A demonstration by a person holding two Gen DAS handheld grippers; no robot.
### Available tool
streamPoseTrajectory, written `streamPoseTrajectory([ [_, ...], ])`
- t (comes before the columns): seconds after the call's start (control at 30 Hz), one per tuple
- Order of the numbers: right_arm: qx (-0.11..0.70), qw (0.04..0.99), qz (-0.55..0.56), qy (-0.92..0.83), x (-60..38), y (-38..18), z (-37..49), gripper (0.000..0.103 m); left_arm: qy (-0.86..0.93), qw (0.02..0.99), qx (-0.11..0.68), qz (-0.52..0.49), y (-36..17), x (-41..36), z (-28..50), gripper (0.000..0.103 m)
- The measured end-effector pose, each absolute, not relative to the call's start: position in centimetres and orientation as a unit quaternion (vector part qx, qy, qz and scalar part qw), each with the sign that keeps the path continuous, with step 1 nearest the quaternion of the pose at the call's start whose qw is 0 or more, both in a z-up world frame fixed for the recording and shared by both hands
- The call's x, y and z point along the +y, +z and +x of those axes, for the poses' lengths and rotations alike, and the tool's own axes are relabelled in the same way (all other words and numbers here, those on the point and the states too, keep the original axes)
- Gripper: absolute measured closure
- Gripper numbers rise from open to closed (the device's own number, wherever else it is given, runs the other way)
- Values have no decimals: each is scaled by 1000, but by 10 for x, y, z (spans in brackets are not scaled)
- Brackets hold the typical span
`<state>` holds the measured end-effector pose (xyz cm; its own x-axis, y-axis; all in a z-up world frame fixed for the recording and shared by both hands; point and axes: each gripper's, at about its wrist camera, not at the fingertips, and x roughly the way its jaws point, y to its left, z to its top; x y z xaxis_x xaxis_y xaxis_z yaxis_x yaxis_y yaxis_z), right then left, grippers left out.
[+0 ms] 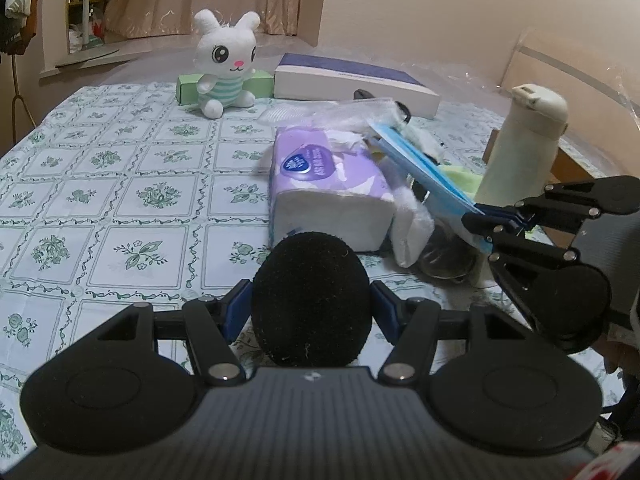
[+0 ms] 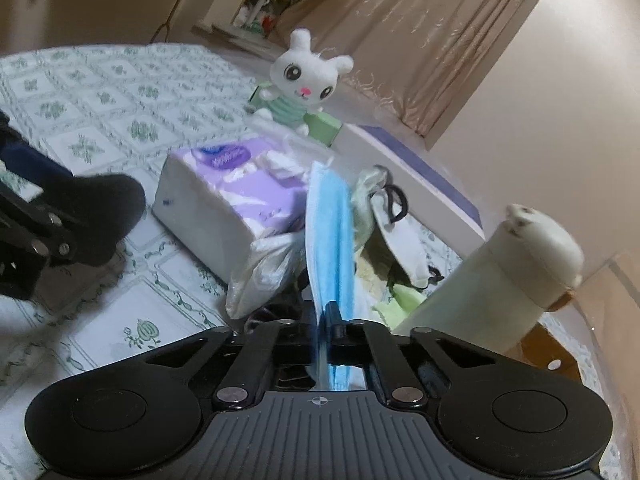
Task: Organize soft objects
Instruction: 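Grasp the blue face mask with the right gripper while the left gripper holds the pad, then carry the pad in the left gripper while the right gripper carries the mask to the box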
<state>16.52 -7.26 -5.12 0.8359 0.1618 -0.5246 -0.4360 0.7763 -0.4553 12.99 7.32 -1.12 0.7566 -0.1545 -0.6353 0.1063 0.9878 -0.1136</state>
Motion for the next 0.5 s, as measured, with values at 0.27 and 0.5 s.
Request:
streamPoseTrajectory([
  [0.27, 228, 927, -238, 178, -90, -20, 134, 100, -68, 941, 329, -33, 8, 65, 109, 42],
  [0.5, 236, 936, -171, 197, -116, 5, 95, 100, -68, 946, 315, -30, 26, 55, 85, 42],
])
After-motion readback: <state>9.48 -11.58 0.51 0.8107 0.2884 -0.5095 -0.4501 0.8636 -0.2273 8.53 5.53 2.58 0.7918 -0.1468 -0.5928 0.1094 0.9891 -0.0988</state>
